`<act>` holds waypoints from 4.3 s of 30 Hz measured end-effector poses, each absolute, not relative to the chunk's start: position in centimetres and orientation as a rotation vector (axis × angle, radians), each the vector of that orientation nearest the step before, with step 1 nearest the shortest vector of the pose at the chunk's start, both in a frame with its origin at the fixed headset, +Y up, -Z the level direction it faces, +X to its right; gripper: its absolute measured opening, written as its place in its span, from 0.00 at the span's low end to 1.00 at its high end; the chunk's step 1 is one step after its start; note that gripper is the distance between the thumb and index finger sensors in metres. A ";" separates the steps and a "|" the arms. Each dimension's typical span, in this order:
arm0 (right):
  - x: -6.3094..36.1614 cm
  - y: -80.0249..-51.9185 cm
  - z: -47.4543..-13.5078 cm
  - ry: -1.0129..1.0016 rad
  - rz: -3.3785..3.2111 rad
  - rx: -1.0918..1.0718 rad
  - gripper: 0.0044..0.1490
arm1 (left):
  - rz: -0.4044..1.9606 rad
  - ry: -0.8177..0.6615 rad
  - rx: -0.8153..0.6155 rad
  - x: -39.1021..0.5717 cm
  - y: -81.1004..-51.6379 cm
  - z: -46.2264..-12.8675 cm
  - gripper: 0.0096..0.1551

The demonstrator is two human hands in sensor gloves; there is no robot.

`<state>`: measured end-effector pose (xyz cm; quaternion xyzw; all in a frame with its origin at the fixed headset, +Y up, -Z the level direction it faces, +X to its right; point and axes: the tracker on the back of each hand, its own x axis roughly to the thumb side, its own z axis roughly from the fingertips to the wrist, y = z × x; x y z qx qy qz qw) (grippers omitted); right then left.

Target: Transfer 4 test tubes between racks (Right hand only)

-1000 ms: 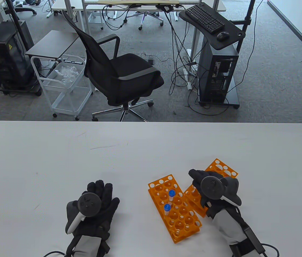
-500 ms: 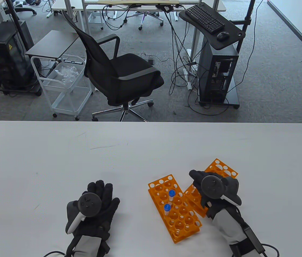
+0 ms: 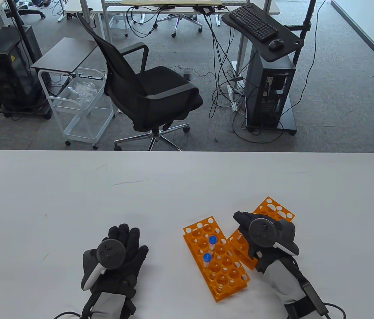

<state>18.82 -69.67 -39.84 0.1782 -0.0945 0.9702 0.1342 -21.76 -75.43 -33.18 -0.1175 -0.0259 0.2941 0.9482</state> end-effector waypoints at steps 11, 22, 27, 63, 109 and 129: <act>19.0 -69.6 -39.8 -0.272 2.794 0.517 0.30 | 0.602 -0.058 -0.232 -21.7 -75.4 -33.2 0.40; 19.7 -68.0 -39.3 -0.312 2.705 0.502 0.32 | 0.603 -0.058 -0.234 -21.7 -75.4 -33.2 0.40; 19.2 -66.6 -38.5 -0.362 2.651 0.542 0.31 | 0.602 -0.060 -0.231 -21.8 -75.4 -33.2 0.40; 11.1 -69.4 -36.2 -0.215 2.770 0.905 0.29 | 0.599 -0.050 -0.234 -21.8 -75.4 -33.2 0.40; 12.4 -67.6 -35.9 -0.328 2.641 0.834 0.28 | 0.610 -0.053 -0.221 -22.0 -75.3 -33.2 0.40; 17.2 -63.6 -35.8 -0.425 2.541 0.673 0.28 | 0.612 -0.060 -0.214 -22.0 -75.2 -33.1 0.40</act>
